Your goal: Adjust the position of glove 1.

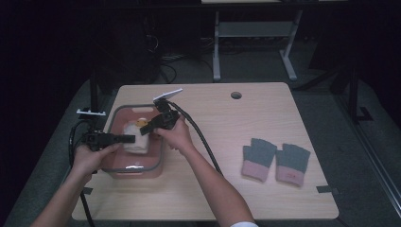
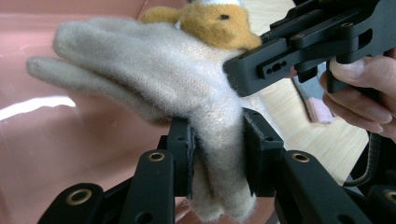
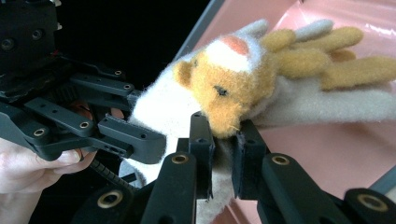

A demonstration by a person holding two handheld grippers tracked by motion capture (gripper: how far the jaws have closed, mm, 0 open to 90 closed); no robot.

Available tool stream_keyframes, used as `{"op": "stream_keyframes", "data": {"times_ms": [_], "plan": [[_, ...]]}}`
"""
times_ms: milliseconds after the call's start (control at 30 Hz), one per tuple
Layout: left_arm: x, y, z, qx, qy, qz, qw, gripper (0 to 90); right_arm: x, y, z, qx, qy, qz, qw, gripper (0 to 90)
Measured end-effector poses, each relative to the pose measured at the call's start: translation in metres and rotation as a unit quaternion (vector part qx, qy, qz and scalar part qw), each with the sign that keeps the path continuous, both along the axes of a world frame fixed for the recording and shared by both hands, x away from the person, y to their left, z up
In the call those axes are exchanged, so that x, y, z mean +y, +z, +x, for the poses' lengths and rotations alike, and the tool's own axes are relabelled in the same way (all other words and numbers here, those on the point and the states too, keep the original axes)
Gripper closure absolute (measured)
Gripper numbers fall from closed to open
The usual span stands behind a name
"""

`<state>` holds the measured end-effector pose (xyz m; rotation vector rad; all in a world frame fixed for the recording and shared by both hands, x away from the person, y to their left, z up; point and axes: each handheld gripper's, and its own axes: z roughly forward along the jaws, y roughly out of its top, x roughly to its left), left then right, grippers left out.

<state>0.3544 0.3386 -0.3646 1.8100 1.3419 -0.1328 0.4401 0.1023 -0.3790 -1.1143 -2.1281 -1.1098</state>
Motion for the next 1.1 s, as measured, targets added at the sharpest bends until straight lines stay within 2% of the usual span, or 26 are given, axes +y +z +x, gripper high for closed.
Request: {"op": "stream_keyframes", "data": {"times_ms": [233, 367, 567, 633, 733, 800, 1000, 1100], "plan": [[0.001, -0.012, 0.001, 0.02, 0.013, 0.018, 0.9996, 67.5, 0.006, -0.013, 0.001, 0.01, 0.001, -0.013, 0.9999, 79.8], [0.0, -0.017, 0.0, 0.027, 0.016, 0.028, 0.9991, 67.7, 0.009, -0.018, 0.001, 0.013, 0.003, -0.029, 0.9995, 79.2], [0.001, -0.021, -0.001, 0.033, 0.022, 0.043, 0.9983, 67.9, 0.009, -0.016, 0.0, 0.007, 0.008, -0.054, 0.9985, 76.1], [-0.001, -0.023, -0.001, 0.035, 0.021, 0.056, 0.9976, 67.9, 0.009, -0.015, -0.001, 0.007, 0.009, -0.062, 0.998, 75.6], [-0.002, -0.025, -0.001, 0.039, 0.025, 0.063, 0.9969, 67.9, 0.007, -0.012, -0.002, 0.001, 0.011, -0.075, 0.9971, 73.7], [-0.002, -0.027, -0.001, 0.044, 0.023, 0.076, 0.9959, 67.9, 0.006, -0.01, -0.002, 0.004, 0.013, -0.081, 0.9966, 71.6], [-0.002, -0.035, 0.0, 0.061, 0.021, 0.098, 0.9931, 67.7, -0.002, -0.004, -0.001, -0.004, 0.011, -0.073, 0.9973, 70.8], [-0.004, -0.037, 0.0, 0.068, 0.012, 0.095, 0.9931, 66.5, -0.003, -0.002, -0.002, -0.005, 0.012, -0.074, 0.9972, 70.8]]}}
